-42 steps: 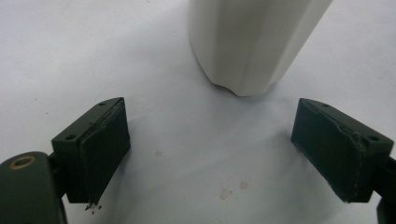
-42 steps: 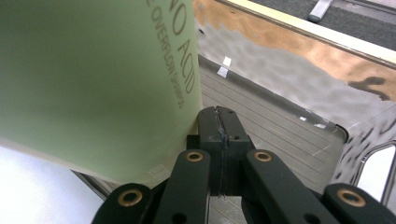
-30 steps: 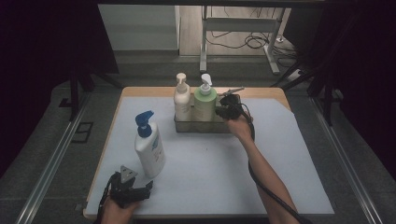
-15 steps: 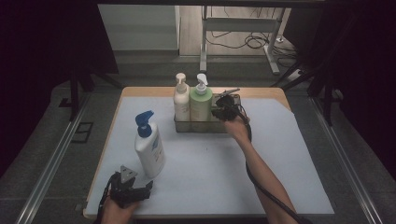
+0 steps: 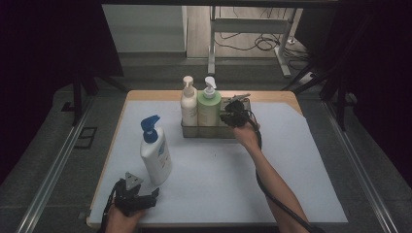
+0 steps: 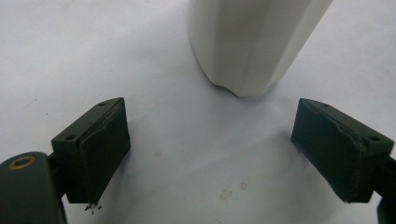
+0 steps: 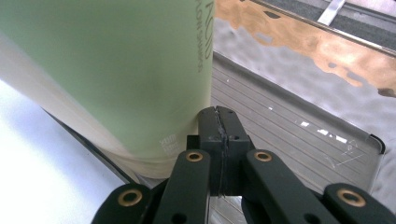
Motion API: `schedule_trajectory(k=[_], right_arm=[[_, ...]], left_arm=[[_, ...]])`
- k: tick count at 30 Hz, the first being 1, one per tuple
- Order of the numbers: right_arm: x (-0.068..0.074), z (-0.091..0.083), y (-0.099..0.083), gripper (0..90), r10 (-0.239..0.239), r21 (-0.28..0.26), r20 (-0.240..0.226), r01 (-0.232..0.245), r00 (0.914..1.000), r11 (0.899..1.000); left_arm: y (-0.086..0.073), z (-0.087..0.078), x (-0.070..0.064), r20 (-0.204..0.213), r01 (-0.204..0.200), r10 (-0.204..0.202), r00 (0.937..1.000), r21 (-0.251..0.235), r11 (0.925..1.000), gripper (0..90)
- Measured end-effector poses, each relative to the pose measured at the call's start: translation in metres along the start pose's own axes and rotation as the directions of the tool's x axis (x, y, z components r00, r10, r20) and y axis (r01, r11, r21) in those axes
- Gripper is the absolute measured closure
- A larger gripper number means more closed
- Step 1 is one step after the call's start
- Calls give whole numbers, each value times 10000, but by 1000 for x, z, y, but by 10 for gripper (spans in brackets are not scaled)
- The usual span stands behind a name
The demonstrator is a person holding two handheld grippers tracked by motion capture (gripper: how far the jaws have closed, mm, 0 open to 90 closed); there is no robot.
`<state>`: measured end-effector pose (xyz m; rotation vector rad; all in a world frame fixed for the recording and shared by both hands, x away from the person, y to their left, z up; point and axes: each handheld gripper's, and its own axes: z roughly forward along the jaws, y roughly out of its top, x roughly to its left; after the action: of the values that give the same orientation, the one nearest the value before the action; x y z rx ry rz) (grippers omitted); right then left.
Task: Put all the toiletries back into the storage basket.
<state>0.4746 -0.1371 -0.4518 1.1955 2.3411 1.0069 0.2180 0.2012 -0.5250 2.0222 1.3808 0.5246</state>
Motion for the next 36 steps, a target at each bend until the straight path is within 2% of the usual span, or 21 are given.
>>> schedule_trajectory(k=[17, 21, 28, 29, 36], right_arm=[[-3, -20, -7, 759, -237, -267, -76, 235, 9997, 9994], [-2, -27, -7, 702, -252, -317, -148, 247, 9996, 9992], [1, -43, -7, 543, -356, -453, -358, 339, 9987, 9984], [3, -48, -8, 491, -359, -417, -431, 341, 9984, 9985], [6, -61, -14, 400, -514, -475, -641, 484, 9966, 9977]], left_arm=[[0, 0, 0, 5, 6, -6, 10000, -1, 10000, 112], [0, 0, 0, 12, 17, -17, 10000, -4, 10000, 111], [0, 0, 0, 18, 62, -62, 10000, -40, 10000, 111], [0, 0, 0, 12, 57, -57, 10000, -42, 10000, 111], [0, 0, 0, 28, 62, -62, 10000, -27, 10000, 109]])
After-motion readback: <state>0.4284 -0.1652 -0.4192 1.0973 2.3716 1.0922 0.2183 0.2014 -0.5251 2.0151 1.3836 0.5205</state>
